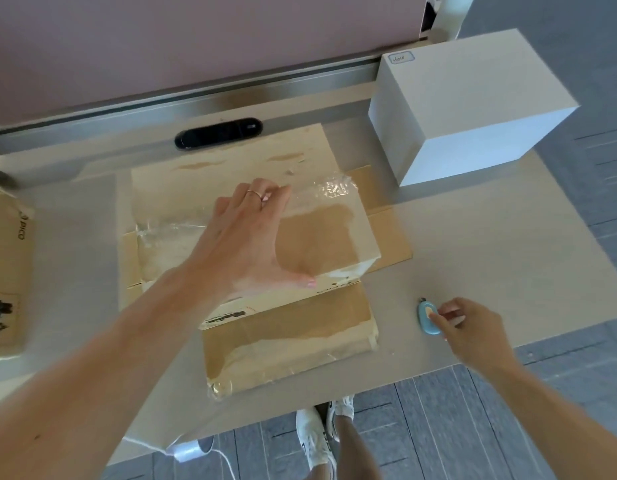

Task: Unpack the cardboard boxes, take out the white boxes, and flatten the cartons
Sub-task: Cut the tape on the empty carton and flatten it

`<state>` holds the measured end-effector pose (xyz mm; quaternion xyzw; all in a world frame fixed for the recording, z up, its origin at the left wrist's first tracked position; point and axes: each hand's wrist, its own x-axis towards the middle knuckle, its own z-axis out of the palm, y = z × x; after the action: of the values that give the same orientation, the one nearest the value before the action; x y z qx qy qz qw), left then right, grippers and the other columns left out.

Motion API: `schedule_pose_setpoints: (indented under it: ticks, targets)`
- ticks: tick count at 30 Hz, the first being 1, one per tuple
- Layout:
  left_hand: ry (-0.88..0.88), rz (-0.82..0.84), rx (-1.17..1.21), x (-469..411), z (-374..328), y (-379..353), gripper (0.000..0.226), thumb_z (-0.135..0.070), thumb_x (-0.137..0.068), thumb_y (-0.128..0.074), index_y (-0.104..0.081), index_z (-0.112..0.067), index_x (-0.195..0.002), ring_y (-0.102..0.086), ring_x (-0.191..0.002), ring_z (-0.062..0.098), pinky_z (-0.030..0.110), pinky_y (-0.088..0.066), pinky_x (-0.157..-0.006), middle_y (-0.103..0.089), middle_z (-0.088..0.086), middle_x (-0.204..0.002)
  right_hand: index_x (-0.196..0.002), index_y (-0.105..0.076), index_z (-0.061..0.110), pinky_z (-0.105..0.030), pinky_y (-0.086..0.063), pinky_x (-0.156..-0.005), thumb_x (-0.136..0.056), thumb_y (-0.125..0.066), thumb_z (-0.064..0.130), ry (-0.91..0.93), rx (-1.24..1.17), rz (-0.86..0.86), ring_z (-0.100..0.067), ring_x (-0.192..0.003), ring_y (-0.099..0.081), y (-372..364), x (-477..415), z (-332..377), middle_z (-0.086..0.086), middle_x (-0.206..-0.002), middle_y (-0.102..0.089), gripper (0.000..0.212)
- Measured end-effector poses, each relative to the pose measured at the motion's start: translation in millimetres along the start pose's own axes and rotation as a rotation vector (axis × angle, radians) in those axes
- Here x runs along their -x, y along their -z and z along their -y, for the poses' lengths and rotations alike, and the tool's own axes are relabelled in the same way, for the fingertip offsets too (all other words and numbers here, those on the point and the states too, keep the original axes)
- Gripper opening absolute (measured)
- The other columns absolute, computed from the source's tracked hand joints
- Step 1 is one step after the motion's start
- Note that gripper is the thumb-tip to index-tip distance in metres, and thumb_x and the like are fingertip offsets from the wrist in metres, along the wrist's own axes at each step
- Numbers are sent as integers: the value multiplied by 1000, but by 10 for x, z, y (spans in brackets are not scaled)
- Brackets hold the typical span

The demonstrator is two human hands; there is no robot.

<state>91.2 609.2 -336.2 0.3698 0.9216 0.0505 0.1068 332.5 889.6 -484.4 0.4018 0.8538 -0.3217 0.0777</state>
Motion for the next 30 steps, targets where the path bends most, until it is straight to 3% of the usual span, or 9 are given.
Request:
schedule_pose_setpoints:
  ticks: [6, 11, 14, 17, 19, 21, 24, 27, 30]
  targets:
    - [-32, -19, -15, 30, -20, 69, 125, -86, -52, -75, -31, -24, -151, -36, -127, 18, 41, -36, -112, -33, -4, -142, -107, -64, 18, -38, -52, -77, -94, -73, 39, 24, 31, -108, -16, -76, -64, 42, 45, 145, 0, -99, -65, 27]
    - [-51, -51, 25, 97, -13, 276, 116, -69, -63, -82, -27, -27, -157, -43, -124, 18, 34, -38, -105, -35, -4, -143, -103, -66, 27, -23, -43, -69, -100, -61, 39, 186, -236, -137, -8, -82, -62, 296, 28, 942, 4, -98, -67, 14]
    - [-70, -45, 80, 146, 17, 452, 91, -51, -78, -82, -35, -32, -154, -49, -119, 14, 23, -33, -93, -39, -11, -140, -103, -68, 31, -35, -54, -82, -101, -52, 51, 250, -397, 13, -18, -95, -68, 539, 43, 1606, 4, -99, -72, 26]
    - [-68, -50, 250, 211, 36, 620, 64, -37, -87, -80, -51, -37, -144, -54, -115, 8, 26, -43, -95, -46, -21, -130, -113, -67, 29, -49, -52, -97, -88, -37, 79, 351, -414, 228, -30, -103, -68, 712, 110, 2128, -12, -107, -73, 64]
    - [-66, -54, 389, 275, 52, 711, 41, -41, -90, -77, -64, -42, -128, -58, -107, 0, 29, -48, -94, -58, -27, -119, -114, -69, 29, -46, -51, -94, -86, -27, 89, 352, -452, 394, -28, -101, -70, 779, 146, 2348, -13, -109, -74, 78]
    - [-45, -15, 552, 350, 87, 791, 21, -52, -92, -69, -72, -43, -111, -66, -91, -4, 22, -52, -79, -69, -29, -104, -108, -75, 17, -38, -49, -85, -86, -16, 90, 257, -626, 559, -21, -91, -73, 865, 107, 2430, -9, -99, -78, 97]
    - [66, 160, 821, 414, 257, 842, 31, -57, -99, -52, -76, -37, -104, -76, -76, 7, 21, -58, -62, -76, -21, -101, -112, -72, -4, -40, -51, -84, -78, -13, 88, 173, -687, 782, -31, -87, -72, 996, -34, 2407, -22, -100, -77, 115]
    - [313, 377, 811, 382, 528, 772, 32, -41, -106, -51, -76, -21, -106, -78, -77, 19, 33, -63, -66, -77, -8, -98, -118, -73, 7, -38, -56, -87, -83, -38, 86, 101, -476, 912, -27, -90, -73, 1001, -84, 2413, -11, -113, -78, 93]
    - [368, 537, 582, 352, 688, 601, 33, -37, -105, -51, -67, -9, -107, -71, -92, 22, 43, -59, -90, -70, 0, -100, -121, -72, 23, -42, -58, -95, -99, -55, 60, 159, -286, 882, -19, -86, -75, 901, -87, 2518, 3, -115, -77, 47]
